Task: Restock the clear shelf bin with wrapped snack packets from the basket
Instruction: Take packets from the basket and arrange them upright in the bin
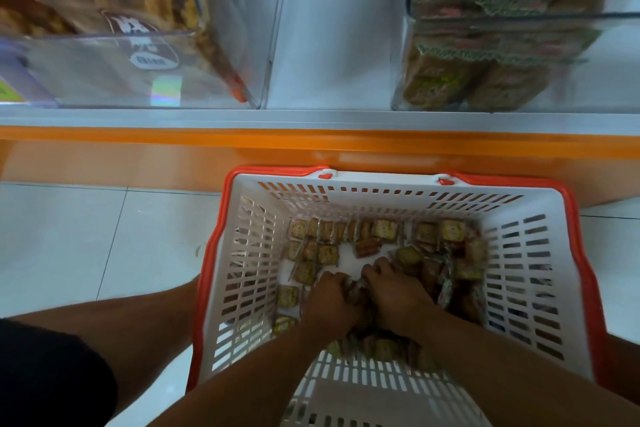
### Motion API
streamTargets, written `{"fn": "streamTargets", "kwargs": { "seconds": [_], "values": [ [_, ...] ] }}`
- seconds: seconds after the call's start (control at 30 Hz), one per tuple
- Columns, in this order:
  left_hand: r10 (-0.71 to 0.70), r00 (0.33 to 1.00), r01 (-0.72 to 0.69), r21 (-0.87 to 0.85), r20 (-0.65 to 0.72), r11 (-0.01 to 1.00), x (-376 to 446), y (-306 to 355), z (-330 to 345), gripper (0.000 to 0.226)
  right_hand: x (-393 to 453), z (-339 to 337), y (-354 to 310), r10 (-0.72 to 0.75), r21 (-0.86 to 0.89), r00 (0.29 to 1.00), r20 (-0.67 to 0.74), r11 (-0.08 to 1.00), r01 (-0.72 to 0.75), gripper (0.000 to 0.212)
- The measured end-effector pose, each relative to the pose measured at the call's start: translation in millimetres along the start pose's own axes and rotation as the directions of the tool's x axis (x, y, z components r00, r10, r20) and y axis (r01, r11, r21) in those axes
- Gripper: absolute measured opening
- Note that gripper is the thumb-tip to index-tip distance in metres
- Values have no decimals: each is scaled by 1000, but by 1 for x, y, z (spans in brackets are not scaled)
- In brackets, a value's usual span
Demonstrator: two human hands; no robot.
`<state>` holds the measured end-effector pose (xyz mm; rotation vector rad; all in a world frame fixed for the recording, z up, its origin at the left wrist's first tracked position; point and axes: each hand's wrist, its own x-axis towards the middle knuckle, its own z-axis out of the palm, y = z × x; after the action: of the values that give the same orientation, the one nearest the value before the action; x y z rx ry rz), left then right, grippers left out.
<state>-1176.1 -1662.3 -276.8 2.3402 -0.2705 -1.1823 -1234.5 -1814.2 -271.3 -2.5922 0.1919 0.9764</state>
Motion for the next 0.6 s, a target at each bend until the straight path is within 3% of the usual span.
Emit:
{"fn": "streamTargets", "kwargs": {
  "seconds": [0.03,0.2,0.33,0.4,0.5,0.57,0.6],
  "values": [
    [18,1000,-18,-38,0,999,0,0,-2,19,-1,-1,0,-7,25,1000,-11,1000,7,61],
    [30,999,-23,-340,15,940,-5,4,-23,34,-6,-20,2,34,318,998,-54,948,-15,42],
    [10,1000,-7,-371,6,929,-14,21,-45,51,-20,-51,-3,29,433,998,-55,902,-2,44],
    [18,996,20,-413,89,911,-22,37,-62,61,-35,-83,-8,28,461,999,-20,887,-15,47],
    [97,954,56,-486,284,872,-44,73,-100,47,-70,-140,-23,-36,386,999,27,922,23,30],
    [188,912,46,-547,364,836,-62,104,-132,25,-97,-181,-34,-82,214,996,45,974,71,18],
    [218,892,47,-561,397,826,-73,122,-149,23,-116,-204,-41,-88,97,994,65,992,82,23]
  ]
}}
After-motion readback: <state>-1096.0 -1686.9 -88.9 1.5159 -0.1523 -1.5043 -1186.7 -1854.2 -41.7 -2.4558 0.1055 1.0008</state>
